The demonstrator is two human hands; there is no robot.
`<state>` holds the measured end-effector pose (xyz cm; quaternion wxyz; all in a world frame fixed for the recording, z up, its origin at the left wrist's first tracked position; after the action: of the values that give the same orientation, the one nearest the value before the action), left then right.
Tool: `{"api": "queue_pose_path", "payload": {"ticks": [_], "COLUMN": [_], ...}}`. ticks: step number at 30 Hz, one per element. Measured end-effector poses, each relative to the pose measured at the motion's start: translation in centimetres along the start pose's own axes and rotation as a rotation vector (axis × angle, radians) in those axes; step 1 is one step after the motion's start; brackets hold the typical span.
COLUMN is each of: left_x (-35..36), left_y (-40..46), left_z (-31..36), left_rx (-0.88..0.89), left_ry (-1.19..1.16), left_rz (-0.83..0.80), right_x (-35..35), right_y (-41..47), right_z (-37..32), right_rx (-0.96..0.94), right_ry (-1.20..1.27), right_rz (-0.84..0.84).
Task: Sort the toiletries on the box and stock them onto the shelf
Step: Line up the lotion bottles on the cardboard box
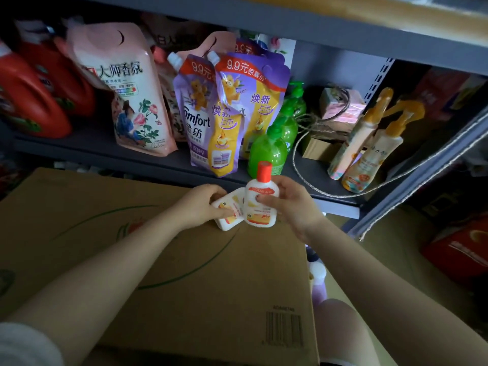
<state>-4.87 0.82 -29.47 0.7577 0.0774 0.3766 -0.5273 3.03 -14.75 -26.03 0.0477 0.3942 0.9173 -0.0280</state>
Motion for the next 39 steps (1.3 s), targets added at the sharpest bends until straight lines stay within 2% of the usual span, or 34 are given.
{"api": "queue_pose_path", "payload": {"ticks": [5,7,9,11,14,16,18,20,23,25,28,31,34,36,39], "left_x": [0.4,0.4,0.5,0.8,1.5,1.9,1.7,1.1,-0.3,-0.5,0.2,1.3,2.8,3.1,2.7], "left_y": [0.4,0.5,0.8,1.1,1.3,1.1,1.0,0.9,0.5,0.0,-0.3,-0.1,0.4,0.5,0.4], "left_z": [-0.7,-1.0,-0.8,0.2,2.3,3.6,4.2,3.4,0.9,-0.4,-0.8,0.5,1.6,1.9,1.9], "left_rx": [-0.037,-0.051,-0.052,-0.043,-0.015,0.021,0.048,0.003,-0.093,-0.091,-0.025,0.056,0.111,0.127,0.155], "left_ry": [-0.052,-0.037,-0.002,0.073,0.294,0.565,0.697,0.570,-0.023,-0.372,-0.622,-0.685,-0.602,-0.538,-0.393], "left_rz": [-0.021,-0.024,-0.021,-0.016,-0.037,-0.027,-0.003,0.007,0.045,0.069,0.071,-0.014,-0.141,-0.170,-0.208], "right_x": [0.7,1.0,0.7,-0.2,-2.3,-3.4,-3.9,-3.6,-2.6,-2.0,-1.1,-0.4,0.1,0.2,0.3], "right_y": [-0.8,-1.4,-1.6,-1.3,-0.4,0.2,0.7,0.9,0.7,0.5,0.4,0.8,1.1,0.9,0.3], "right_z": [-0.9,-1.1,-1.4,-1.3,0.1,1.3,2.0,2.1,2.3,2.5,2.7,2.3,1.8,1.6,1.6], "right_rx": [-0.463,-0.554,-0.593,-0.570,-0.365,-0.240,-0.160,-0.130,-0.141,-0.152,-0.184,-0.196,-0.272,-0.322,-0.323], "right_ry": [-0.669,-0.801,-0.813,-0.736,-0.572,-0.485,-0.431,-0.379,-0.309,-0.294,-0.287,-0.252,-0.436,-0.554,-0.576], "right_rz": [-0.183,-0.205,-0.157,-0.087,-0.025,-0.056,-0.128,-0.204,-0.242,-0.238,-0.251,-0.251,-0.220,-0.179,-0.134]}}
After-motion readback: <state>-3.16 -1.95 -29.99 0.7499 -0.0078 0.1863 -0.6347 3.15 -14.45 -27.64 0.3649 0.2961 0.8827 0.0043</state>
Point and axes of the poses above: each hand's wrist, its own y-axis towards the middle knuckle, its own x-axis out of the palm, z = x × y, the point moved 8 cm from there along y, towards the middle knuckle, and after that the axes turned 10 degrees about -x, right-handed, at the moved point
